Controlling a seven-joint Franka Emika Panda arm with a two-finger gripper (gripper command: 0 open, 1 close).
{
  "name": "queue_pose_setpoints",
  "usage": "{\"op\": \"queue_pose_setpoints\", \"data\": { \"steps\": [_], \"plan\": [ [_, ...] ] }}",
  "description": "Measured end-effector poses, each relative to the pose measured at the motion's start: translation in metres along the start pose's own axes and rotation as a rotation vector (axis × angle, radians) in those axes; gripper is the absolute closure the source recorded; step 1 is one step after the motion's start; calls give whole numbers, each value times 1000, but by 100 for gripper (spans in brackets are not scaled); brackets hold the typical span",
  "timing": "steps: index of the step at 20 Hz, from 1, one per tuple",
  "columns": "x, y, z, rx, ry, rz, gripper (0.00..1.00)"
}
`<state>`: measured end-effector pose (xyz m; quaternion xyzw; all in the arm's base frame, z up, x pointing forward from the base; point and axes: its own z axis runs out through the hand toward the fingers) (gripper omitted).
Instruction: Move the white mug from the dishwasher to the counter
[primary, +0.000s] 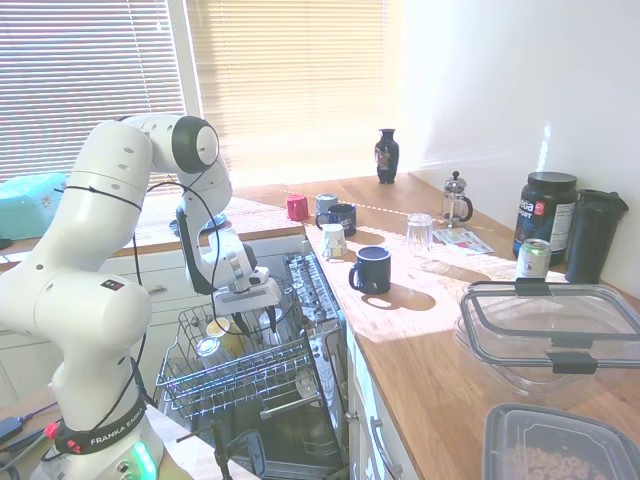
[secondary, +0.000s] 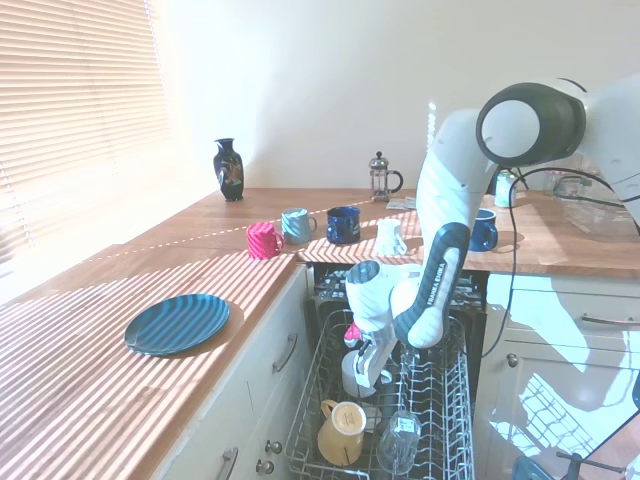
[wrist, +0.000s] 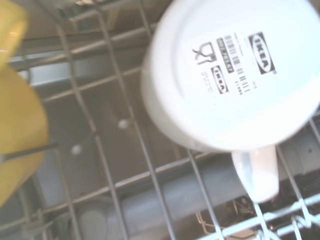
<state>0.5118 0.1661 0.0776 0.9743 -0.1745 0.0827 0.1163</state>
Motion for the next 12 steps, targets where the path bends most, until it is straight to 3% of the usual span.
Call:
{"op": "queue_pose_setpoints", "data": {
  "steps": [4,9,10,12],
  "plan": [
    [10,-12,4,10,12,-5,0],
    [17,-8,35,-10,10,-10,0],
    [18,-9,40,-11,10,-12,100],
    [20,-10,45,-5,14,-19,100]
  ]
}}
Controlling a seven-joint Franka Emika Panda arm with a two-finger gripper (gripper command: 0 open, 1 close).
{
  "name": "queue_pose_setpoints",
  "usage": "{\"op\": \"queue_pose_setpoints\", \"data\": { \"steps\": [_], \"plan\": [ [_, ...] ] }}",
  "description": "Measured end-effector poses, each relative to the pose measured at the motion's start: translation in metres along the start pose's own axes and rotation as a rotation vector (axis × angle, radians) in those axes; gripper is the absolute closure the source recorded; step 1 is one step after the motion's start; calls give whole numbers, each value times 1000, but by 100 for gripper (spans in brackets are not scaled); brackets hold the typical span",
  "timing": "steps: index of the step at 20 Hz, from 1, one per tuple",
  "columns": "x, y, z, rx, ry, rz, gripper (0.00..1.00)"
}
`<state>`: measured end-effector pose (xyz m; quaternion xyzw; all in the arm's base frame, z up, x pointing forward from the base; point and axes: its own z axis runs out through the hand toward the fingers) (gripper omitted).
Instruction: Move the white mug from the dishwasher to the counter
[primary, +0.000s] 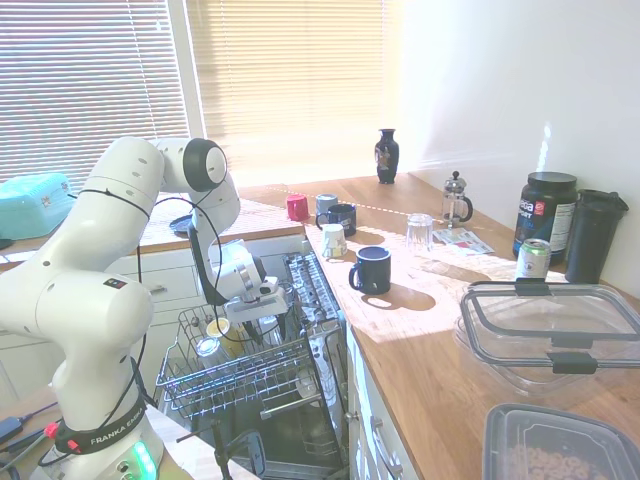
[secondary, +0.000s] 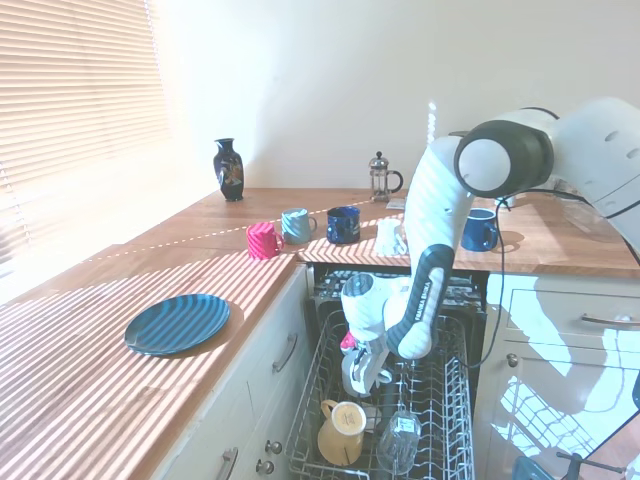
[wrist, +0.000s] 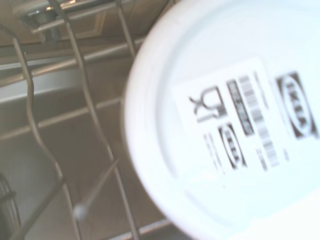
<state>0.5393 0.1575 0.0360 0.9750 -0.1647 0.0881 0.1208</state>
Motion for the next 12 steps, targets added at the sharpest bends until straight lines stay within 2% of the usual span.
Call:
{"op": "queue_pose_setpoints", "data": {
  "steps": [12],
  "plan": [
    [-2,-12,-7,19,22,-19,100]
  ]
}}
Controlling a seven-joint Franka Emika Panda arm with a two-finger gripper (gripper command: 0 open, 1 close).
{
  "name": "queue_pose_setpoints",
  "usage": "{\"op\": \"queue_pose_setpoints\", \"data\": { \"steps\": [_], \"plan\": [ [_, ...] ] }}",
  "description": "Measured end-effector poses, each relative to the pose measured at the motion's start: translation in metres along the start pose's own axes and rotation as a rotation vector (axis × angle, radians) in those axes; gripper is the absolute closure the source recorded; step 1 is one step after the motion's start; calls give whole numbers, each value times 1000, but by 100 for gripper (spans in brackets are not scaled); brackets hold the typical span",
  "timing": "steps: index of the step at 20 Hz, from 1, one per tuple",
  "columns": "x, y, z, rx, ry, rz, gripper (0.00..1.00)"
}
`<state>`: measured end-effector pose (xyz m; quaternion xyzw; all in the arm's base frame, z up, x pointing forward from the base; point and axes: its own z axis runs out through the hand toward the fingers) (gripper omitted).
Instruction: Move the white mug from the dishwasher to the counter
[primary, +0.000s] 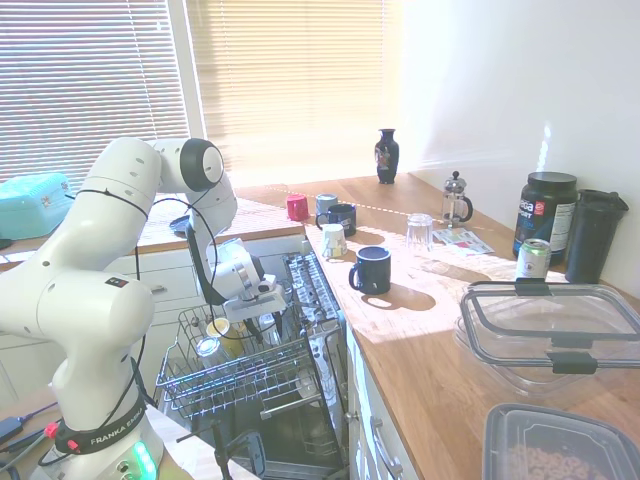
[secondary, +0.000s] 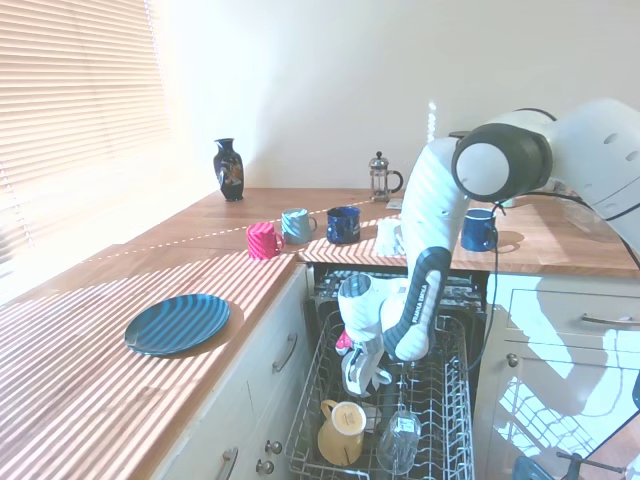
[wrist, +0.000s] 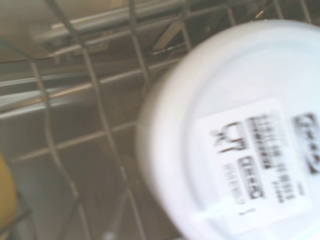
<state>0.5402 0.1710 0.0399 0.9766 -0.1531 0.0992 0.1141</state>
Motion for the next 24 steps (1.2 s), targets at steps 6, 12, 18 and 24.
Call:
{"op": "queue_pose_setpoints", "data": {
  "steps": [6,12,18,24],
  "plan": [
    [-11,-3,11,-6,-10,-10,100],
    [-8,4,34,5,-22,29,100],
    [7,5,32,28,-38,74,100],
    [10,3,30,29,-52,80,100]
  ]
}}
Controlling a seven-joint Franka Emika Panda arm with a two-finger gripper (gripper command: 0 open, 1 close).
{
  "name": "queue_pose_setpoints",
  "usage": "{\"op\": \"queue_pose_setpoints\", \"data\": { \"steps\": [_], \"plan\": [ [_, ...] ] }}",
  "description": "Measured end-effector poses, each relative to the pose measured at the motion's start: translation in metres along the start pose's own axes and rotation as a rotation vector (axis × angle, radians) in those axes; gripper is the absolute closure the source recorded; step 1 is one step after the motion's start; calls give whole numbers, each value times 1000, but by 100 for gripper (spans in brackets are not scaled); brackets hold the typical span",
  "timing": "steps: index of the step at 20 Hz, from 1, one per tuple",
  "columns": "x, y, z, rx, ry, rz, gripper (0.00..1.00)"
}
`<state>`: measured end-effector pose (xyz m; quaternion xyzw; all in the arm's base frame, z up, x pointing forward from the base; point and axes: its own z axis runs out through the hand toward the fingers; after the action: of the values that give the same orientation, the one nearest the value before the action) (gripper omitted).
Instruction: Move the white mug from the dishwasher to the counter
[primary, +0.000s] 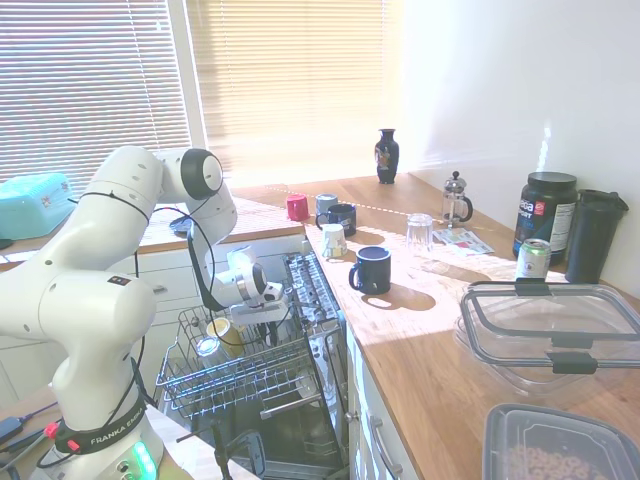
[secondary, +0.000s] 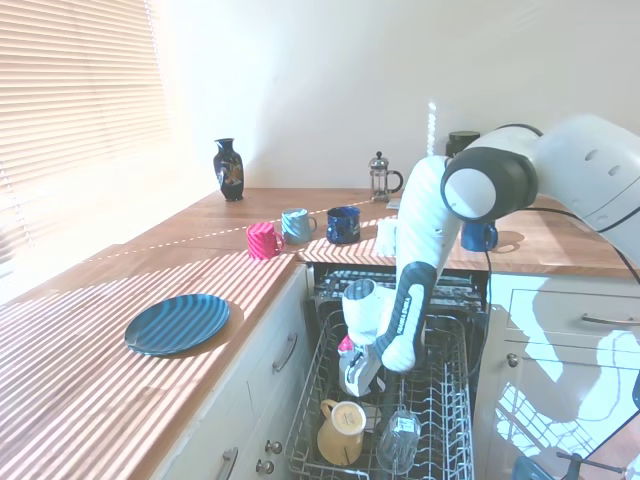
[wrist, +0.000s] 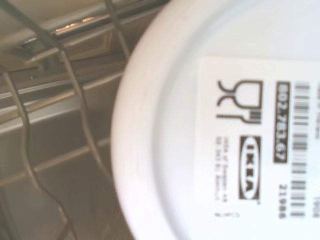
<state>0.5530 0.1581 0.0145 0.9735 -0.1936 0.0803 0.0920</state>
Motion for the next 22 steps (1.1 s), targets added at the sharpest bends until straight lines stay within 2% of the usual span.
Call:
{"op": "queue_pose_setpoints", "data": {
  "steps": [4,14,22],
  "plan": [
    [-13,-4,-17,24,-17,9,100],
    [-46,36,-106,55,56,39,100],
    [-55,49,-184,75,119,66,100]
  ]
}}
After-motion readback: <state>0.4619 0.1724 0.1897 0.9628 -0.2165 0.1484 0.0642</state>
